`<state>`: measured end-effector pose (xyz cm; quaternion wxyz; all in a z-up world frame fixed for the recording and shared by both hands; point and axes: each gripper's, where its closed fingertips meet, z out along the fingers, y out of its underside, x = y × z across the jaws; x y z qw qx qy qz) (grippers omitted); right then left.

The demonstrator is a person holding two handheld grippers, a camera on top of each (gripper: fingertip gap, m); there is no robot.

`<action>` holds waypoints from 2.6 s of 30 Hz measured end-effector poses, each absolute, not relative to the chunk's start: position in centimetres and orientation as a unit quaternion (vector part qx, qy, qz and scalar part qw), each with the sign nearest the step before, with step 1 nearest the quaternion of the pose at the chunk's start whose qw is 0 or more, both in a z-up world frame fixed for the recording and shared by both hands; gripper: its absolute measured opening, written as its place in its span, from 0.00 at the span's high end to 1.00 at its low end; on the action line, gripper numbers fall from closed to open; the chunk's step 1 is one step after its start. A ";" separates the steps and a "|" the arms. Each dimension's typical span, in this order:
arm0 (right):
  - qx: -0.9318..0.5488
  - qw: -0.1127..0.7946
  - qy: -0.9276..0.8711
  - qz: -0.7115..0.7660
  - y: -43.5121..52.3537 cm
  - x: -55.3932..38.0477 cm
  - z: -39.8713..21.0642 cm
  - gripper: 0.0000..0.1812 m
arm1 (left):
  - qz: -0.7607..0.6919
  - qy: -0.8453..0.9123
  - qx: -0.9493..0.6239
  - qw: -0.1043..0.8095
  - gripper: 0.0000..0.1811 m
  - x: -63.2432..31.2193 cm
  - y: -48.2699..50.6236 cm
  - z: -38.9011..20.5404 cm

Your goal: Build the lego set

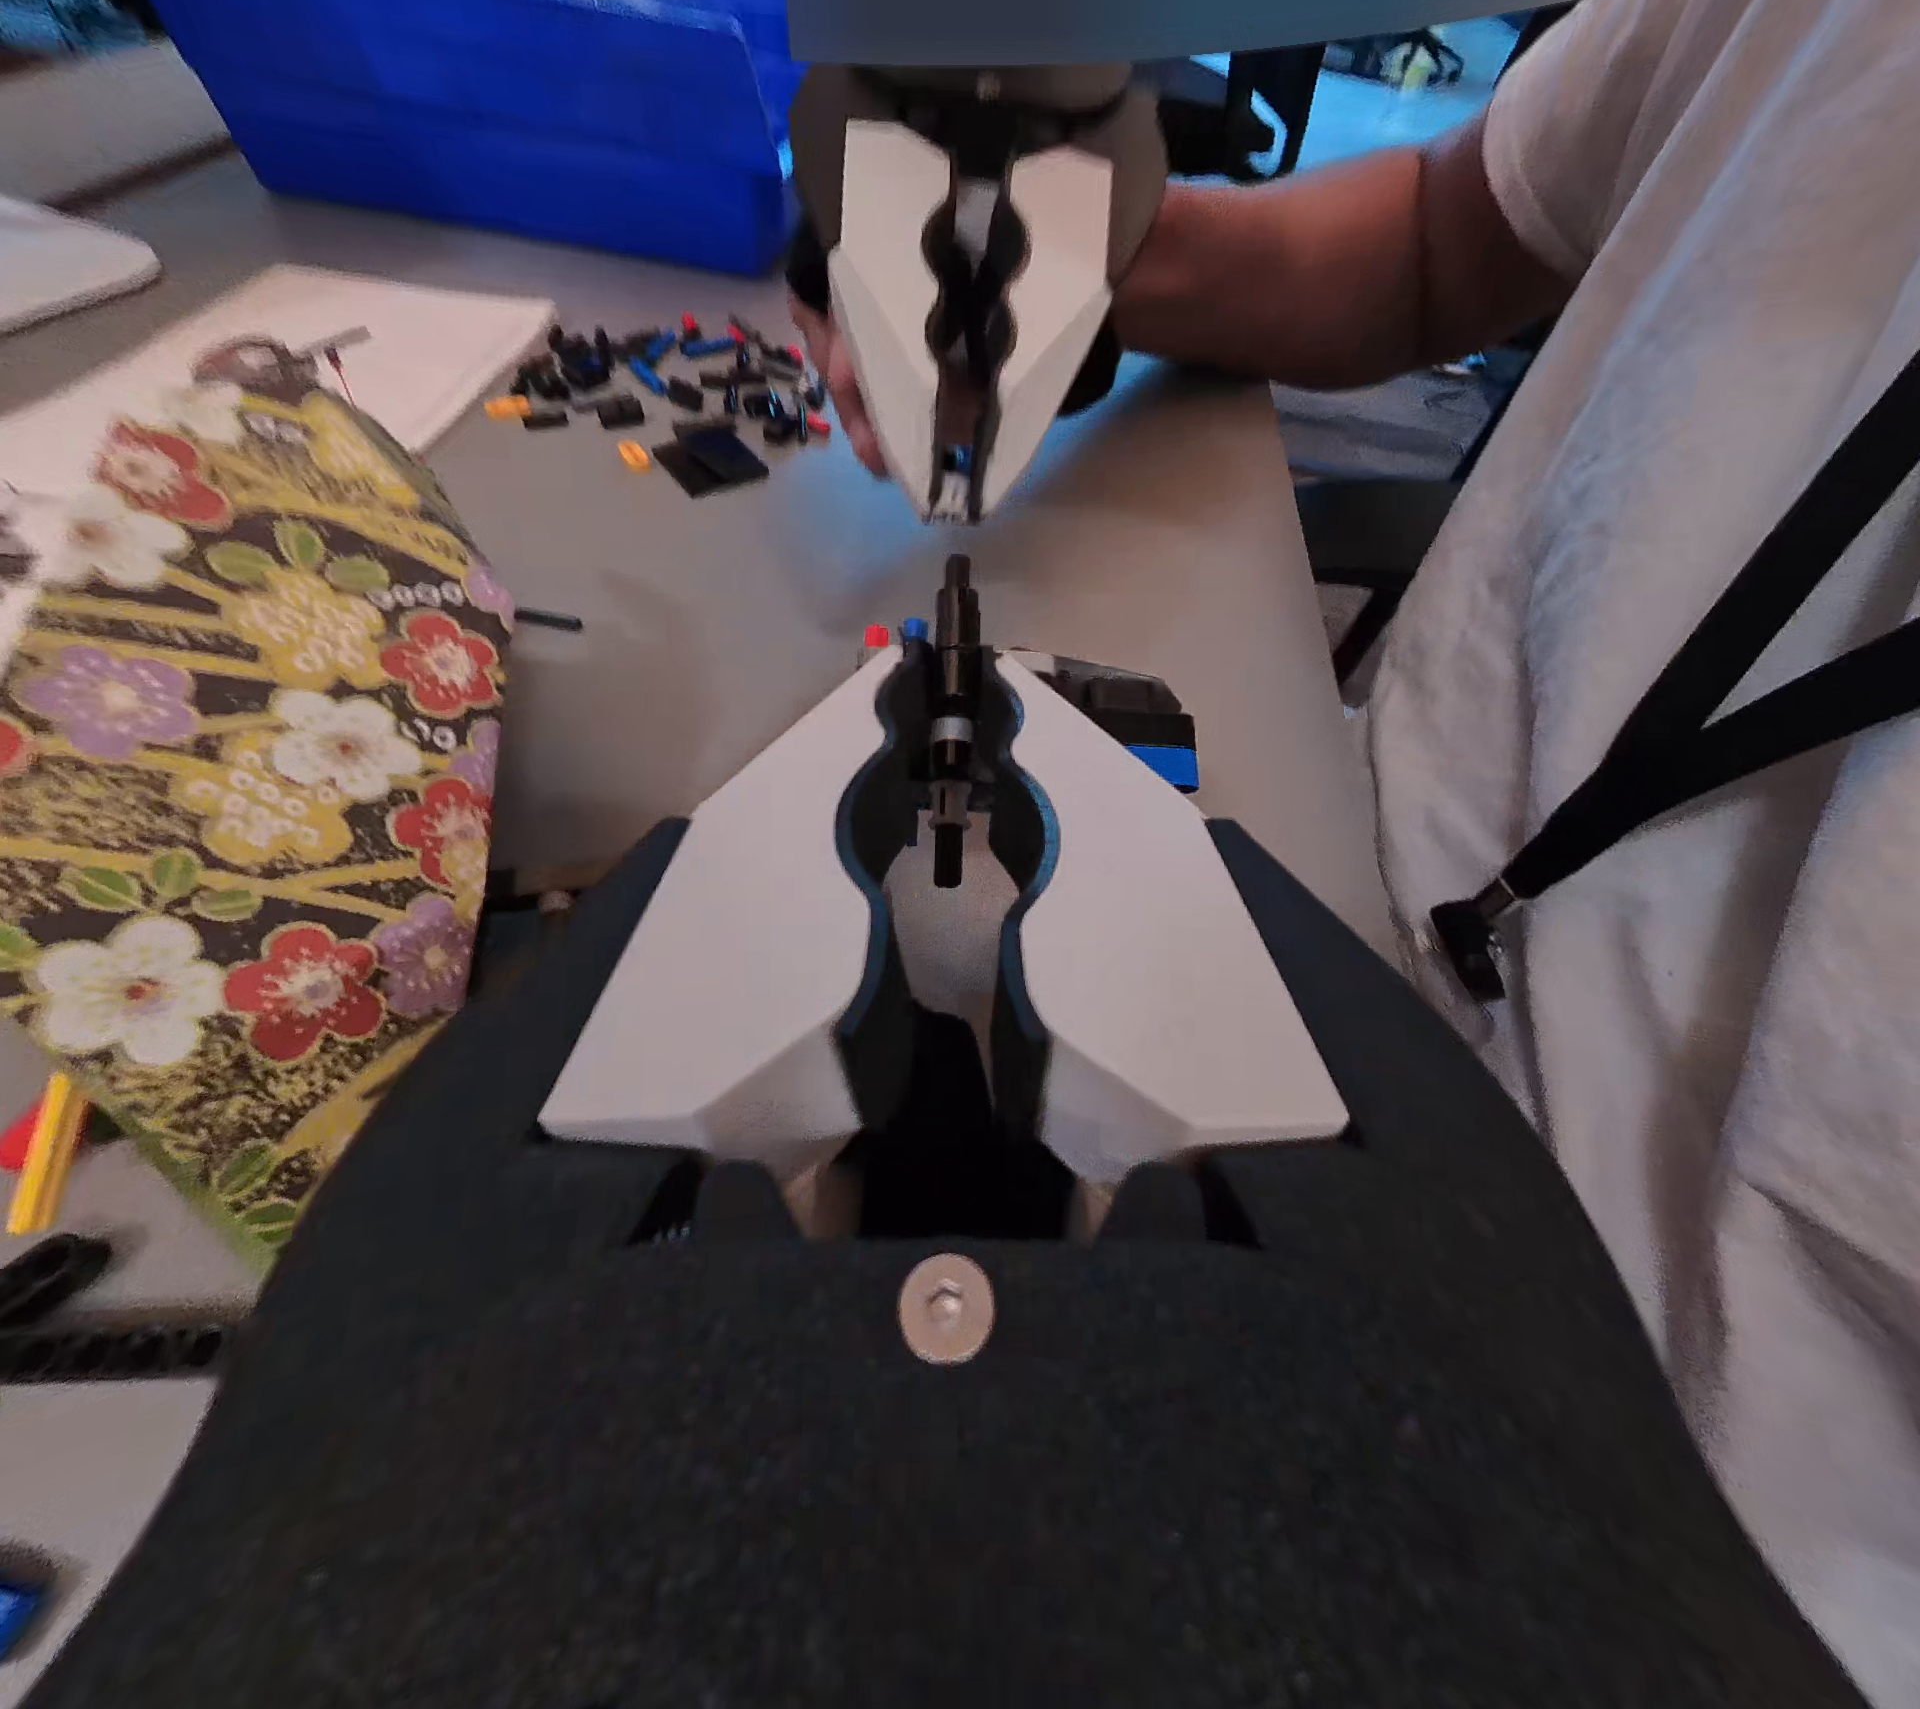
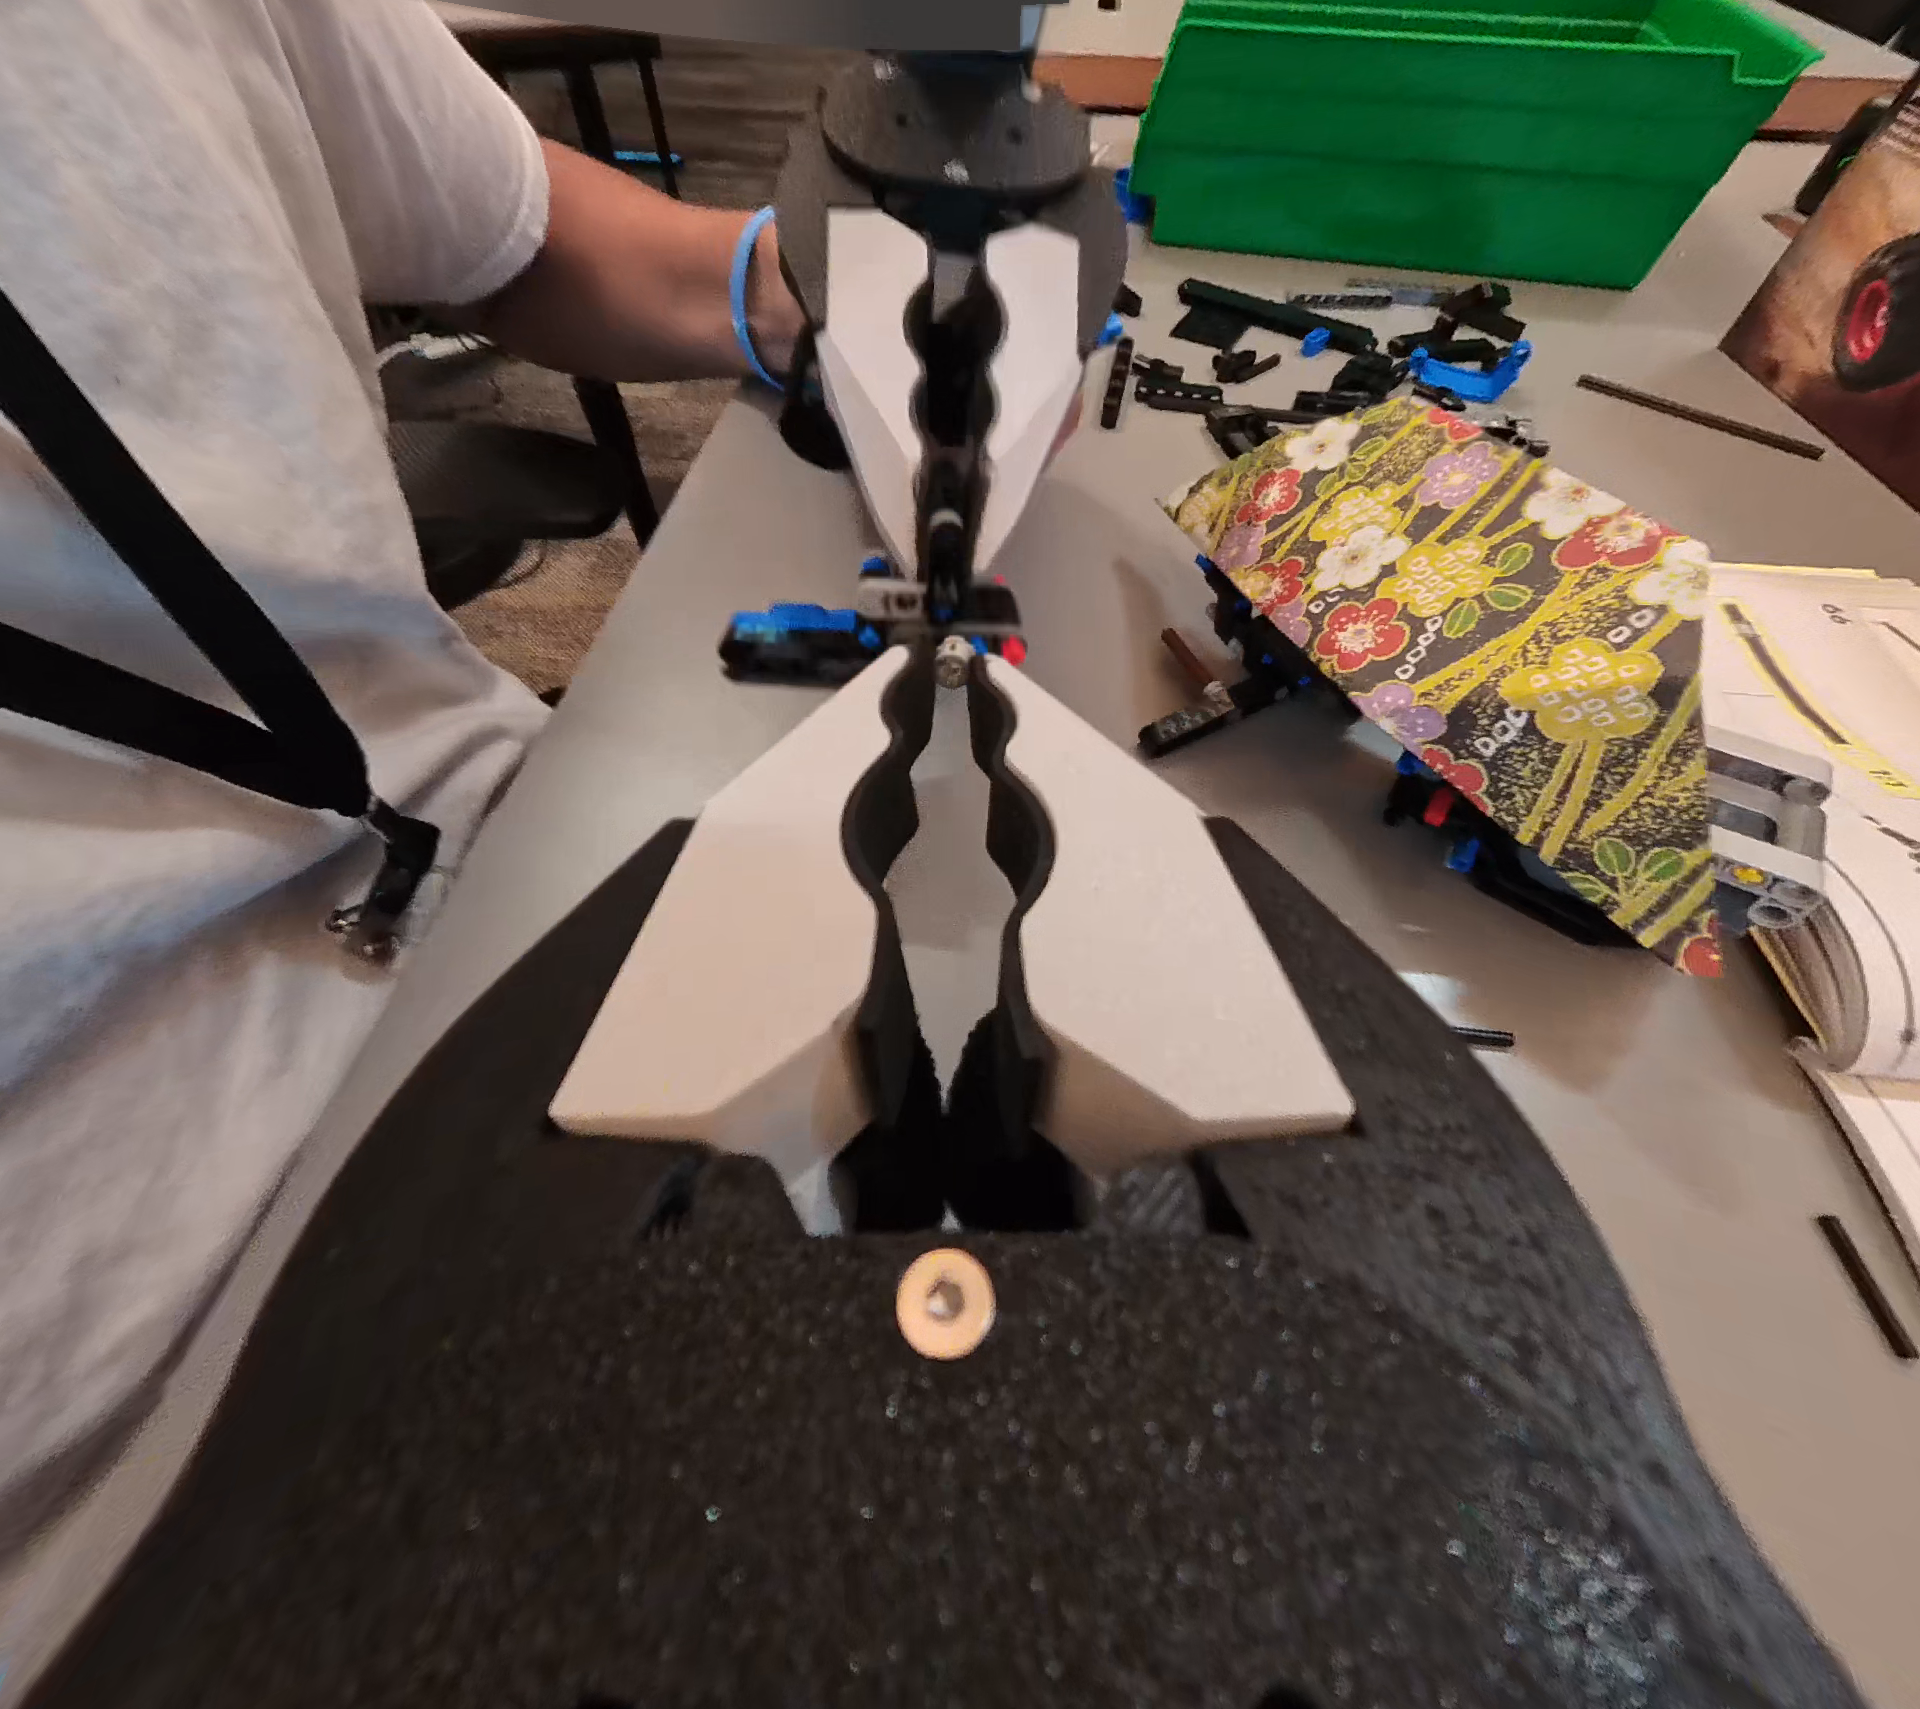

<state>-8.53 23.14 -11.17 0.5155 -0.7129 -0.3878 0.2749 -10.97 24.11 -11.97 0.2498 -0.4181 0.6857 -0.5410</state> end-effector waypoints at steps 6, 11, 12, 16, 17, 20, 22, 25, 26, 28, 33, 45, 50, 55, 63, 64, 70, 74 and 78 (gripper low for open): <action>-0.700 0.529 -0.411 0.246 23.1 -9.6 -11.0 0.97 | -0.534 0.690 -0.402 0.278 0.97 -11.1 24.0 -11.9; -0.702 0.521 -0.414 0.253 23.1 -9.9 -11.6 0.97 | -0.531 0.694 -0.395 0.285 0.97 -11.1 23.9 -11.9; -0.703 0.520 -0.413 0.255 23.1 -9.9 -11.7 0.97 | -0.527 0.698 -0.392 0.285 0.97 -11.1 23.8 -12.0; -0.708 0.517 -0.408 0.254 23.3 -9.6 -11.8 0.97 | -0.511 0.712 -0.388 0.285 0.97 -11.2 23.5 -12.5; -0.711 0.516 -0.405 0.254 23.4 -9.5 -11.9 0.97 | -0.497 0.722 -0.388 0.286 0.97 -11.1 23.6 -12.9; -0.721 0.508 -0.406 0.238 23.8 -8.9 -12.6 0.97 | -0.447 0.762 -0.388 0.263 0.97 -11.6 24.0 -13.9; -0.729 0.496 -0.410 0.233 23.8 -8.7 -13.3 0.97 | -0.414 0.792 -0.385 0.231 0.97 -12.3 23.7 -14.5; -0.735 0.483 -0.416 0.229 23.6 -8.8 -13.9 0.97 | -0.360 0.828 -0.390 0.179 0.97 -13.3 23.5 -15.9; -0.735 0.482 -0.417 0.230 23.6 -8.9 -13.9 0.97 | -0.357 0.832 -0.393 0.158 0.97 -13.5 23.1 -16.3; -0.735 0.479 -0.421 0.230 23.4 -9.0 -14.1 0.97 | -0.351 0.833 -0.404 0.143 0.97 -13.6 23.0 -17.0; -0.736 0.477 -0.421 0.232 23.3 -9.0 -14.0 0.97 | -0.380 0.807 -0.429 0.143 0.97 -13.4 23.0 -17.1; -0.734 0.451 -0.437 0.258 22.4 -10.3 -14.7 0.97 | -0.398 0.761 -0.475 0.191 0.85 -16.9 25.8 -15.8; -0.736 0.431 -0.445 0.272 22.3 -11.5 -15.4 0.97 | -0.366 0.788 -0.460 0.179 0.89 -17.2 24.7 -17.5; -0.750 0.405 -0.446 0.273 22.2 -12.1 -16.4 0.97 | -0.355 0.800 -0.447 0.184 0.97 -16.7 24.6 -18.3; -0.764 0.386 -0.437 0.277 22.3 -11.6 -17.0 0.97 | -0.361 0.802 -0.439 0.186 0.98 -16.0 24.1 -18.2; -0.763 0.386 -0.437 0.280 22.2 -11.6 -17.0 0.97 | -0.362 0.801 -0.439 0.185 0.98 -15.9 24.1 -18.2; -0.763 0.383 -0.436 0.285 22.1 -11.5 -17.0 0.97 | -0.364 0.803 -0.435 0.183 0.98 -15.7 23.9 -18.4; -0.761 0.384 -0.438 0.285 22.0 -11.5 -16.9 0.97 | -0.365 0.804 -0.433 0.182 0.98 -15.6 23.8 -18.3; -0.759 0.383 -0.440 0.288 21.9 -11.7 -16.9 0.97 | -0.367 0.804 -0.431 0.182 0.98 -15.5 23.7 -18.3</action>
